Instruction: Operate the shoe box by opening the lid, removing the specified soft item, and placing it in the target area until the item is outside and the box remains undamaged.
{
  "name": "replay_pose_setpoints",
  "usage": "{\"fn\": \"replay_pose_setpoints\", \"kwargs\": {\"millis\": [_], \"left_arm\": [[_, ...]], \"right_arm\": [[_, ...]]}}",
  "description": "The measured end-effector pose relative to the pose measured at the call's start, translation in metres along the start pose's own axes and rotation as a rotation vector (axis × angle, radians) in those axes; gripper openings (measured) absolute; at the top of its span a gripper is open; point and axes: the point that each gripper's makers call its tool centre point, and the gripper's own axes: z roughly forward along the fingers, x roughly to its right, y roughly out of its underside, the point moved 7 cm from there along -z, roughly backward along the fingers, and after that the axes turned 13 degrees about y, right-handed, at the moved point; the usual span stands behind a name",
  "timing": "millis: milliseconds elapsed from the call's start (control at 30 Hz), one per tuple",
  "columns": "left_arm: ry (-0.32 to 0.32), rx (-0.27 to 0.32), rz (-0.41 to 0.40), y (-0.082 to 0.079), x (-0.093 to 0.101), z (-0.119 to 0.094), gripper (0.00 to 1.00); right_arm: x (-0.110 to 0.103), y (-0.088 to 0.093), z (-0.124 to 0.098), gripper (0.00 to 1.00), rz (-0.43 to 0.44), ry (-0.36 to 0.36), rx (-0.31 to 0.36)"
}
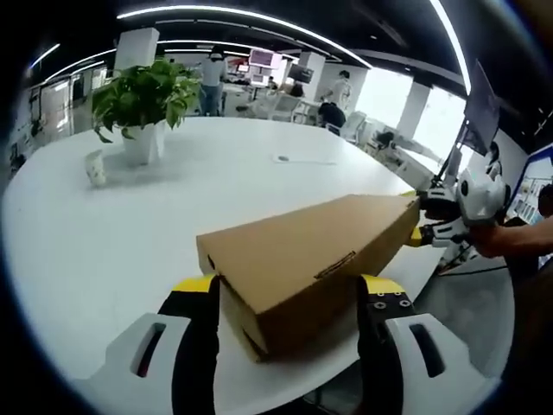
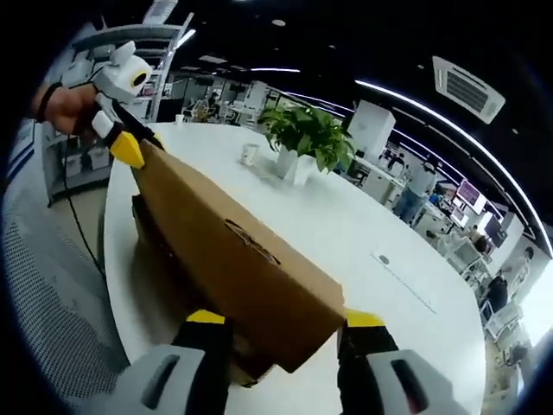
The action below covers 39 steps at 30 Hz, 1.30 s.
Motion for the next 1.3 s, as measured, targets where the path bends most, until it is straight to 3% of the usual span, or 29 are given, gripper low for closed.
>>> {"fn": "replay_pose_setpoints", "kwargs": {"millis": [133, 467, 900, 1033, 1300], "left_arm": [[0.001, -0.004, 0.039, -0.006, 0.001, 0.000, 0.65], [0.018, 0.047, 0.059, -0.018, 0.001, -0.003, 0.61], [0.012, 0.029, 0.145, -0.020, -0.001, -0.009, 0.63], [-0.007, 0.028, 0.145, -0.019, -0.009, -0.004, 0.59], [-0.055, 0.045, 0.219, -0.036, -0.023, 0.001, 0.48]], "right_arm": [[0.004, -0.004, 0.003, 0.44, -0.048, 0.018, 0.018], [0.015, -0.017, 0.006, 0.41, -0.035, 0.032, 0.047], [0.029, -0.029, 0.012, 0.34, -0.032, 0.048, 0.069], [0.031, -0.031, 0.014, 0.33, -0.014, 0.046, 0.071], [0.042, -0.041, 0.016, 0.27, 0.011, 0.053, 0.083]]}}
